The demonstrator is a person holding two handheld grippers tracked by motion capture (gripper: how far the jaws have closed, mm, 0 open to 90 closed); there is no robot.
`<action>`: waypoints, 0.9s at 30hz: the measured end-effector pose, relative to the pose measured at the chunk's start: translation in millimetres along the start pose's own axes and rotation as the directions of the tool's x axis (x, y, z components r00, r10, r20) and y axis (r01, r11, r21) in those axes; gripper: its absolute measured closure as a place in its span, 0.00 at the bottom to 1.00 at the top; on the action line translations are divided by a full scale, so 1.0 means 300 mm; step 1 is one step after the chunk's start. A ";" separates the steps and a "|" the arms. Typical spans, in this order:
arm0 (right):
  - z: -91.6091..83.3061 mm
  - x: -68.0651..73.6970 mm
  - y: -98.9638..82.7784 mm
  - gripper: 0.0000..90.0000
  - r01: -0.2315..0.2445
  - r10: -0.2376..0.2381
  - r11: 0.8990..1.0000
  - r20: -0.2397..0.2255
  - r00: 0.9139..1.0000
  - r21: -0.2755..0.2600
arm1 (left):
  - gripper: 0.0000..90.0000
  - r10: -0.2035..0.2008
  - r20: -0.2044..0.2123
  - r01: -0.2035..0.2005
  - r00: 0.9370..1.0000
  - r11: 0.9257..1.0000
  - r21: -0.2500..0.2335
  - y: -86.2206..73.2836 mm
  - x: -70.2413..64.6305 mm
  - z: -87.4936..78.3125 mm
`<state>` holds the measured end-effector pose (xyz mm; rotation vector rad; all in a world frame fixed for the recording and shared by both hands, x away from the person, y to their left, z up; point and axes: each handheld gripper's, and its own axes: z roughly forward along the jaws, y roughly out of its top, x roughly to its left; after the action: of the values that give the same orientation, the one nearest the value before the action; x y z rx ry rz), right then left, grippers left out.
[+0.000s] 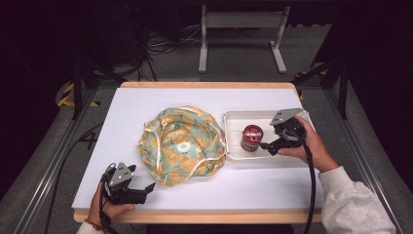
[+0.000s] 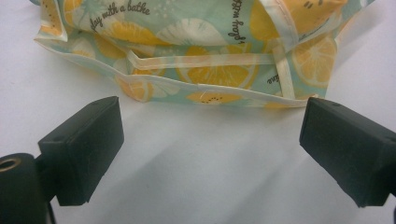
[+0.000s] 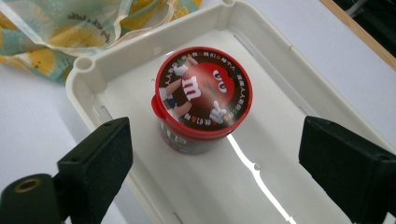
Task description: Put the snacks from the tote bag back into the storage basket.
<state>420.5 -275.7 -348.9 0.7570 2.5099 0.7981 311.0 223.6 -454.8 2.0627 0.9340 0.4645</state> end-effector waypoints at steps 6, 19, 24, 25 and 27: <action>-0.005 0.008 -0.038 0.11 -0.003 0.003 1.000 0.025 1.000 -0.009 | 0.08 0.000 0.001 0.000 1.000 1.000 0.001 0.000 0.000 0.001; -0.026 0.032 -0.116 0.10 0.016 -0.015 1.000 0.049 0.999 -0.022 | 0.08 0.005 0.002 -0.005 1.000 1.000 0.007 0.000 0.001 0.002; -0.035 0.044 -0.147 0.10 0.008 -0.006 0.999 0.052 0.999 -0.048 | 0.08 0.007 0.003 -0.007 1.000 1.000 0.010 0.000 0.000 0.003; -0.036 0.046 -0.154 0.10 0.007 -0.005 0.999 0.045 0.999 -0.052 | 0.08 0.007 0.003 -0.007 1.000 1.000 0.010 0.000 0.000 0.003; -0.039 0.051 -0.165 0.10 0.013 -0.010 0.998 0.052 0.999 -0.057 | 0.08 0.007 0.002 -0.007 1.000 1.000 0.009 0.000 0.001 0.003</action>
<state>384.4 -305.6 -374.0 0.7344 2.4323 0.8327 311.7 223.3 -455.2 2.0742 0.9298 0.4631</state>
